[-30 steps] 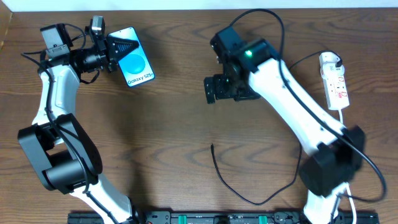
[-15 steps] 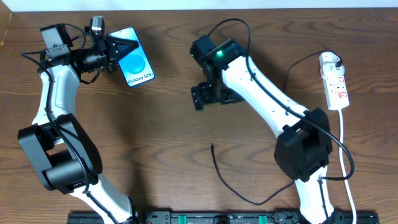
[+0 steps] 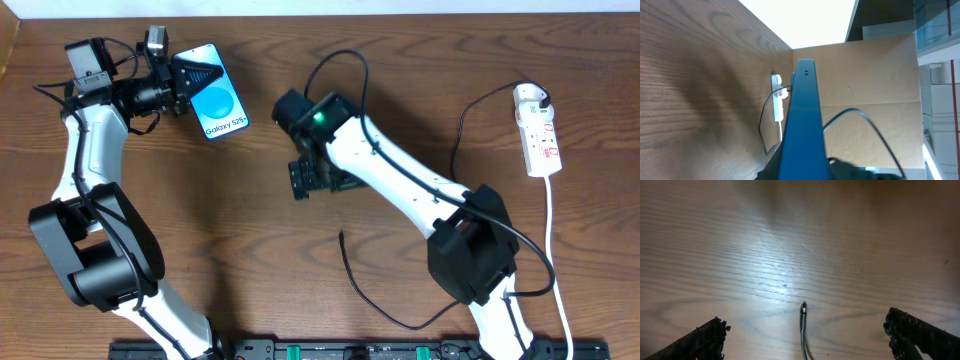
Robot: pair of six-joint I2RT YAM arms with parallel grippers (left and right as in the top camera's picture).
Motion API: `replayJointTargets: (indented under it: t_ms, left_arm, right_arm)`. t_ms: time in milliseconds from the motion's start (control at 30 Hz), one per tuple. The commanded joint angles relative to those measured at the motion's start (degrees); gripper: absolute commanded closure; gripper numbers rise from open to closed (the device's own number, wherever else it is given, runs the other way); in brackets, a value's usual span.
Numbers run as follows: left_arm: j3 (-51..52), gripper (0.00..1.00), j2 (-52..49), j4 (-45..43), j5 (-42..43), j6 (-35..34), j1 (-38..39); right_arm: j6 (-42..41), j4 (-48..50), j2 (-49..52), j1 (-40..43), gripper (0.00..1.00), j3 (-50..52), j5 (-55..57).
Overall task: Plug charger to phone and switch on socket
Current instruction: 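Move the right gripper down over the cable's USB-C plug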
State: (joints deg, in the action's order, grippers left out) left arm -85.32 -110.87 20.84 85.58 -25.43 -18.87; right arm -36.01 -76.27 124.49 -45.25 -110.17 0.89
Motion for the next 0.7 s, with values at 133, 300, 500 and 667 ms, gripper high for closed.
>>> replayJointTargets:
  t_ms: [133, 300, 500, 667]
  left_arm:
    - [-0.1, 0.92, 1.7, 0.0, 1.8, 0.6, -0.2]
    - [-0.1, 0.93, 1.7, 0.0, 1.8, 0.6, -0.2]
    - [-0.1, 0.93, 1.7, 0.0, 1.8, 0.6, -0.2]
    - [-0.1, 0.93, 1.7, 0.0, 1.8, 0.6, -0.2]
  right_arm:
    - [-2.9, 6.3, 0.0, -1.7, 0.02, 11.1, -2.7]
    - [-3.5, 8.4, 0.0, -1.9, 0.02, 15.9, -3.0]
    - [-3.7, 13.9, 0.0, -3.7, 0.02, 21.4, -4.2]
    - [-3.6, 14.3, 0.0, -4.0, 0.03, 22.2, -5.4]
